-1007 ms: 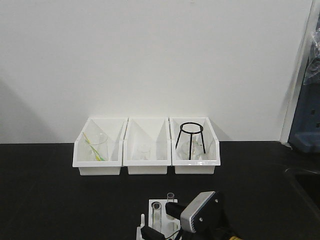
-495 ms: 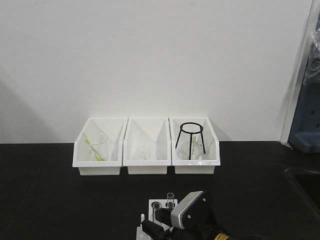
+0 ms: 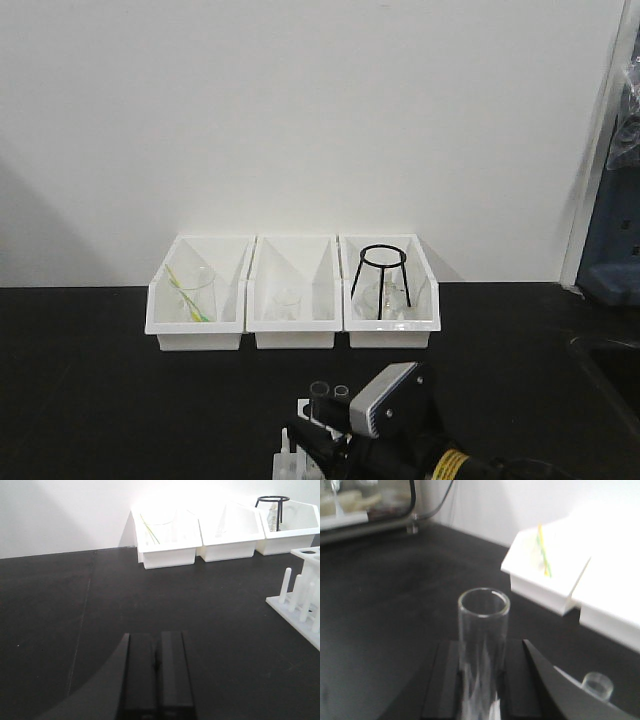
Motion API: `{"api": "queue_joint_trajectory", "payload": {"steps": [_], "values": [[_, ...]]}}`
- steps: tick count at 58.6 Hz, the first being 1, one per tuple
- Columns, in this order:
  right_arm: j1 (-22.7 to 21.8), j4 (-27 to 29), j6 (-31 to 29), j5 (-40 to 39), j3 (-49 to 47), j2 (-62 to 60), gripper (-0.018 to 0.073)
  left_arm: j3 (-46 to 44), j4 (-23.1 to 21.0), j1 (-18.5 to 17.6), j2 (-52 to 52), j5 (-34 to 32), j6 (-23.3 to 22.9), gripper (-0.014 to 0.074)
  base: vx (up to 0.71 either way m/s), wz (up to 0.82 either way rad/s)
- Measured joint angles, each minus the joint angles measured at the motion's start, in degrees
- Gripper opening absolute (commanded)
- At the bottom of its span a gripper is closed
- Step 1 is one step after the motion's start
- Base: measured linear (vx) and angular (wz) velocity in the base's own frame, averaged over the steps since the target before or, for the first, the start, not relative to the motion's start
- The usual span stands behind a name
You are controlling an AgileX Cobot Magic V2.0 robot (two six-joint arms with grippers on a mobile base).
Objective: Flip and reinsert test tube from rack
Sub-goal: 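Lift the glass test tube out of the rack with the right gripper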
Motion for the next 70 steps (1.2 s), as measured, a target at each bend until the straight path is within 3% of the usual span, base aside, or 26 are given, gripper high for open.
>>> {"api": "queue_joint_trajectory", "payload": {"steps": [13, 23, 29, 31, 32, 33, 37, 42, 49, 61, 70], "values": [[0.0, -0.19, 5.98, 13.19, -4.0, -15.33, -0.0013, 0.0, 0.0, 0.0, 0.0, 0.0, 0.0, -0.0006, 0.0, 0.0], [0.0, -0.69, 5.37, 24.66, -8.11, -23.59, -0.0013, 0.0, 0.0, 0.0, 0.0, 0.0, 0.0, -0.0006, 0.0, 0.0], [0.0, -7.11, -3.55, 29.61, -9.22, -25.65, -0.0011, 0.0, 0.0, 0.0, 0.0, 0.0, 0.0, -0.0006, 0.0, 0.0], [0.0, -11.38, -10.5, 31.24, -9.28, -26.07, -0.001, 0.0, 0.0, 0.0, 0.0, 0.0, 0.0, -0.0006, 0.0, 0.0], [0.05, -26.75, -29.54, 34.86, -9.3, -26.95, -0.0007, 0.0, 0.0, 0.0, 0.0, 0.0, 0.0, -0.0006, 0.0, 0.0], [0.05, -30.03, -33.06, 35.45, -9.3, -27.03, -0.0007, 0.0, 0.0, 0.0, 0.0, 0.0, 0.0, -0.0006, 0.0, 0.0], [0.11, -38.25, -40.79, 39.26, -9.3, -27.1, -0.0006, 0.0, 0.0, 0.0, 0.0, 0.0, 0.0, -0.0006, 0.0, 0.0], [0.11, -41.84, -42.51, 42.66, -9.3, -27.1, -0.0004, 0.0, 0.0, 0.0, 0.0, 0.0, 0.0, -0.0006, 0.0, 0.0], [0.11, -38.84, -36.25, 44.61, -9.5, -27.12, -0.0003, 0.0, 0.0, 0.0, 0.0, 0.0, 0.0, -0.0006, 0.0, 0.0], [0.01, -13.44, 1.6, 44.2, -12.34, -27.12, -0.0003, 0.0, 0.0, 0.0, 0.0, 0.0, 0.0, -0.0006, 0.0, 0.0], [0.01, -5.36, 17.03, 35.81, -12.48, -25.35, -0.0003, 0.0, 0.0, 0.0, 0.0, 0.0, 0.0, -0.0006, 0.0, 0.0]]}}
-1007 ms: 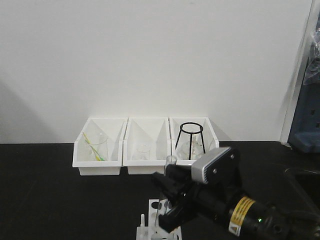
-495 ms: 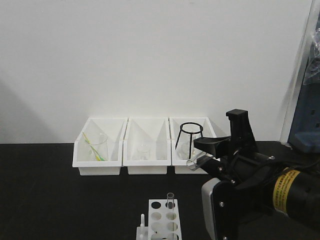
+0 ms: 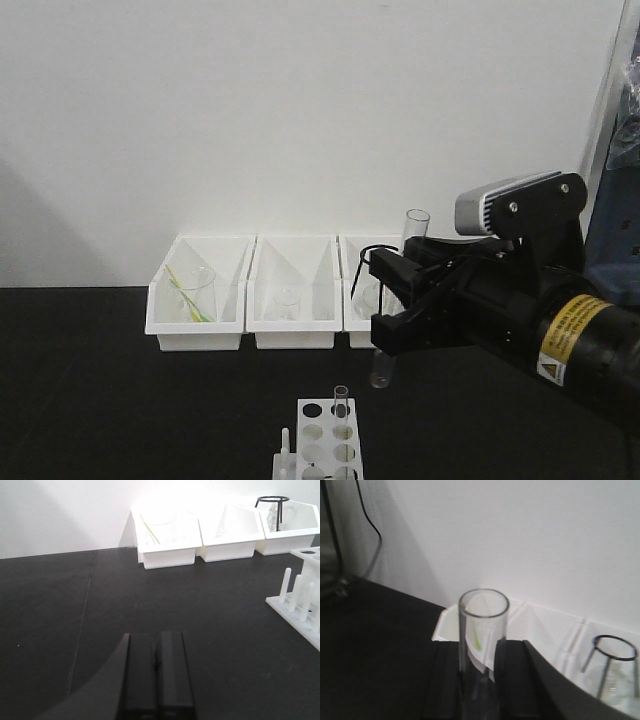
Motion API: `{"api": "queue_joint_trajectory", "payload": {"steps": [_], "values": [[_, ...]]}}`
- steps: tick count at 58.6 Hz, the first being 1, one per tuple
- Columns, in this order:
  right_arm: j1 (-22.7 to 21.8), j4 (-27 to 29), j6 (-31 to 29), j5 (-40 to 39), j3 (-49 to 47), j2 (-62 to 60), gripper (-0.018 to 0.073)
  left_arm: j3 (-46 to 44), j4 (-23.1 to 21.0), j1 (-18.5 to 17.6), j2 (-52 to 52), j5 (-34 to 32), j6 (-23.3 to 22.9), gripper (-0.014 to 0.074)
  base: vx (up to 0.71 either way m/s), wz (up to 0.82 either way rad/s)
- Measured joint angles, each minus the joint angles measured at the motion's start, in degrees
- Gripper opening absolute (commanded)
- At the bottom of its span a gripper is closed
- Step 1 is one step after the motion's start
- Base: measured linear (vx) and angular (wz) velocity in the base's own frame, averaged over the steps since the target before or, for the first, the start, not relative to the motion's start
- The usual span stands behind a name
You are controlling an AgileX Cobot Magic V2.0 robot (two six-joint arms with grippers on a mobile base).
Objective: Flip and reinsert test tube from rack
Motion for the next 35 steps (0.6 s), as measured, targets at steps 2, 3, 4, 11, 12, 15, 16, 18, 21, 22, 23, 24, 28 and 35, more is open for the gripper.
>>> {"api": "queue_joint_trajectory", "payload": {"steps": [2, 3, 4, 11, 12, 15, 16, 18, 21, 22, 23, 24, 28, 35], "values": [[0.0, 0.72, 1.66, -1.28, 0.0, 0.72, -0.0003, 0.0, 0.0, 0.0, 0.0, 0.0, 0.0, -0.0006, 0.0, 0.0], [0.0, 0.91, 2.17, -1.7, 0.0, 1.04, -0.0003, 0.0, 0.0, 0.0, 0.0, 0.0, 0.0, -0.0006, 0.0, 0.0], [0.0, 1.09, 2.58, -1.98, 0.0, 1.33, -0.0003, 0.0, 0.0, 0.0, 0.0, 0.0, 0.0, -0.0006, 0.0, 0.0], [0.0, 0.8, 2.43, -4.53, 0.05, 4.53, -0.0003, 0.0, 0.0, 0.0, 0.0, 0.0, 0.0, -0.0006, 0.0, 0.0], [0.0, 0.71, 2.07, -5.4, 0.24, 4.88, -0.0003, 0.0, 0.0, 0.0, 0.0, 0.0, 0.0, -0.0006, 0.0, 0.0], [0.0, 0.63, -0.08, -9.43, 1.24, 6.2, -0.0003, 0.0, 0.0, 0.0, 0.0, 0.0, 0.0, -0.0006, 0.0, 0.0], [0.0, 0.63, -0.81, -10.84, 1.9, 6.49, -0.0003, 0.0, 0.0, 0.0, 0.0, 0.0, 0.0, -0.0006, 0.0, 0.0], [-0.25, 0.91, -2.84, -14.88, 3.31, 7.2, -0.0003, 0.0, 0.0, 0.0, 0.0, 0.0, 0.0, -0.0006, 0.0, 0.0], [-0.57, 2.5, -6.02, -21.67, 5.84, 8.31, -0.0003, 0.0, 0.0, 0.0, 0.0, 0.0, 0.0, -0.0006, 0.0, 0.0], [-0.75, 3.18, -6.76, -24.77, 7.06, 8.57, -0.0003, 0.0, 0.0, 0.0, 0.0, 0.0, 0.0, -0.0006, 0.0, 0.0], [-0.88, 4.4, -7.8, -26.77, 7.9, 8.99, -0.0003, 0.0, 0.0, 0.0, 0.0, 0.0, 0.0, -0.0006, 0.0, 0.0], [-1.06, 5.27, -8.43, -29.64, 9.19, 9.26, -0.0003, 0.0, 0.0, 0.0, 0.0, 0.0, 0.0, -0.0006, 0.0, 0.0], [-1.71, 11.0, -11.35, -37.46, 12.75, 10.74, -0.0003, 0.0, 0.0, 0.0, 0.0, 0.0, 0.0, -0.0006, 0.0, 0.0], [-2.37, 16.29, -15.59, -40.65, 15.74, 12.8, -0.0003, 0.0, 0.0, 0.0, 0.0, 0.0, 0.0, -0.0006, 0.0, 0.0]]}}
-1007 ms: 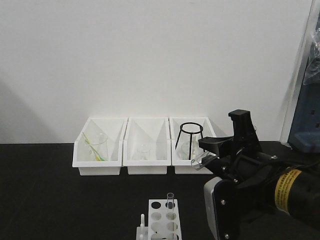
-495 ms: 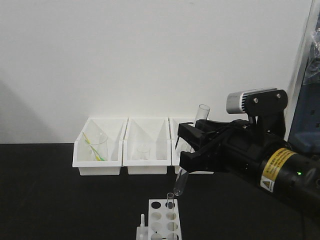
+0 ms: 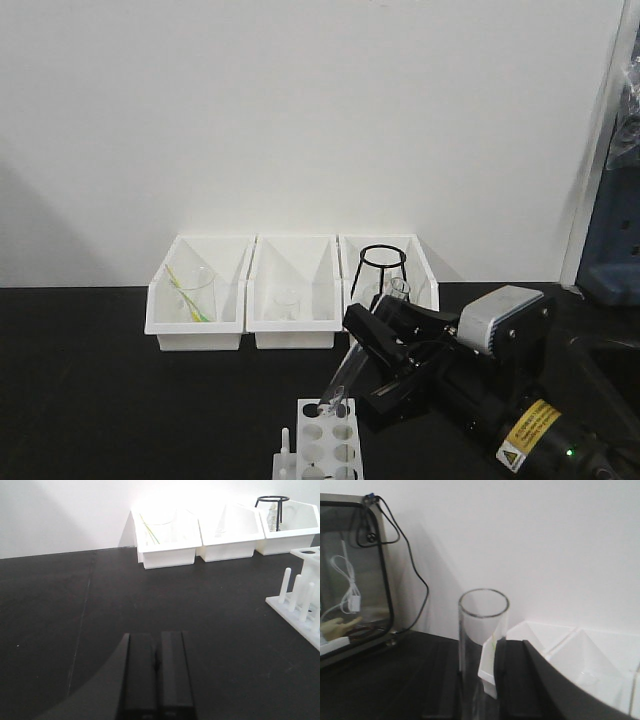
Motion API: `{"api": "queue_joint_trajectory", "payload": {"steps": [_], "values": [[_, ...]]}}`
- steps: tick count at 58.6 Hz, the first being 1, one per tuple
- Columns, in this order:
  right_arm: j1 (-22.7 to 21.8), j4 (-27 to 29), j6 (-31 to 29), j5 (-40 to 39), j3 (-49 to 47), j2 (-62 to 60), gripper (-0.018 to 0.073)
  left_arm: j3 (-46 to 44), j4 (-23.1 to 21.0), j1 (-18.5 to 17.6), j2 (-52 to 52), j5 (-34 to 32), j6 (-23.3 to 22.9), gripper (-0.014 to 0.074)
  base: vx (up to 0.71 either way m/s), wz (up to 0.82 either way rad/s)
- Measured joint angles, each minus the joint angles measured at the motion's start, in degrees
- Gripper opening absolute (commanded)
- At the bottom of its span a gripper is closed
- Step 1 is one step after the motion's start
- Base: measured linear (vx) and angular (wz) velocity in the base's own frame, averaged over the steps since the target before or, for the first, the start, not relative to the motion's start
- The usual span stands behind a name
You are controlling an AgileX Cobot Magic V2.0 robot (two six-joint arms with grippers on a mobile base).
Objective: Flip and reinsert test tube from rack
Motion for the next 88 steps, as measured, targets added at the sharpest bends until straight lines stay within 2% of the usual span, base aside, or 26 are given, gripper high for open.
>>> {"api": "queue_joint_trajectory", "payload": {"steps": [4, 12, 28, 59, 88], "values": [[-0.06, -2.66, -1.11, 1.22, -0.11, 0.32, -0.0003, 0.0, 0.0, 0.0, 0.0, 0.0, 0.0, -0.0006, 0.0, 0.0], [0.0, -12.2, -0.91, 6.3, -1.86, 0.32, -0.0003, 0.0, 0.0, 0.0, 0.0, 0.0, 0.0, -0.0006, 0.0, 0.0], [0.18, -18.35, 3.15, 9.5, -2.23, 0.32, -0.0003, 0.0, 0.0, 0.0, 0.0, 0.0, 0.0, -0.0006, 0.0, 0.0], [0.44, -20.52, 3.35, 9.29, -4.56, 4.88, -0.0003, 0.0, 0.0, 0.0, 0.0, 0.0, 0.0, -0.0006, 0.0, 0.0], [0.44, -21.55, 3.35, 5.77, -4.61, 11.68, -0.0003, 0.0, 0.0, 0.0, 0.0, 0.0, 0.0, -0.0006, 0.0, 0.0]]}}
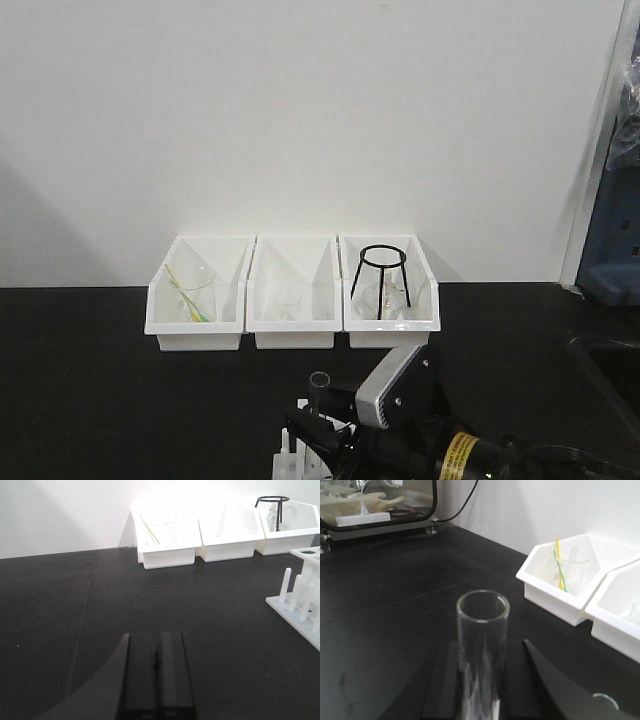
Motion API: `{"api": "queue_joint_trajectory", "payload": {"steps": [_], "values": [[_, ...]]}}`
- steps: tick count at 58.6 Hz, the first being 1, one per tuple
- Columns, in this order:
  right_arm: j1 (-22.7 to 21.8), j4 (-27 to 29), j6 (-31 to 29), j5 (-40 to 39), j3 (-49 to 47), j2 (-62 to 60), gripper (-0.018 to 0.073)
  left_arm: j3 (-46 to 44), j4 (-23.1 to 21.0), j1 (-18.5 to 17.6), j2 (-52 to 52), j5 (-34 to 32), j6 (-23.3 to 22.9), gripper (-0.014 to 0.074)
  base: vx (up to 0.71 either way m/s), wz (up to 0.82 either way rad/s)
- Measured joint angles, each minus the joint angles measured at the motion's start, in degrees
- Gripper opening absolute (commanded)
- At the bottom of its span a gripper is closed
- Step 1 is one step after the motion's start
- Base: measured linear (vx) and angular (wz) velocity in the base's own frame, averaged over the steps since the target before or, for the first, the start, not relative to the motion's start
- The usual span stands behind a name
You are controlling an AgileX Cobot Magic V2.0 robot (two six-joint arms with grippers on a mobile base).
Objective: Flip and reinsert test tube from rack
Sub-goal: 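Insert the flipped tube into a rack hole and open the right gripper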
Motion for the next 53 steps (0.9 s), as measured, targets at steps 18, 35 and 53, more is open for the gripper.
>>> {"api": "queue_joint_trajectory", "payload": {"steps": [18, 35, 53], "values": [[0.0, -0.05, -0.67, -0.7, -0.25, 3.79, 0.0033, 0.0, 0.0, 0.0, 0.0, 0.0, 0.0, -0.0006, 0.0, 0.0], [0.0, -0.05, -0.74, -0.82, -0.25, 5.18, 0.0261, 0.0, 0.0, 0.0, 0.0, 0.0, 0.0, -0.0006, 0.0, 0.0], [0.0, 0.19, -0.68, -1.06, -0.25, 5.18, 0.0482, 0.0, 0.0, 0.0, 0.0, 0.0, 0.0, -0.0006, 0.0, 0.0]]}}
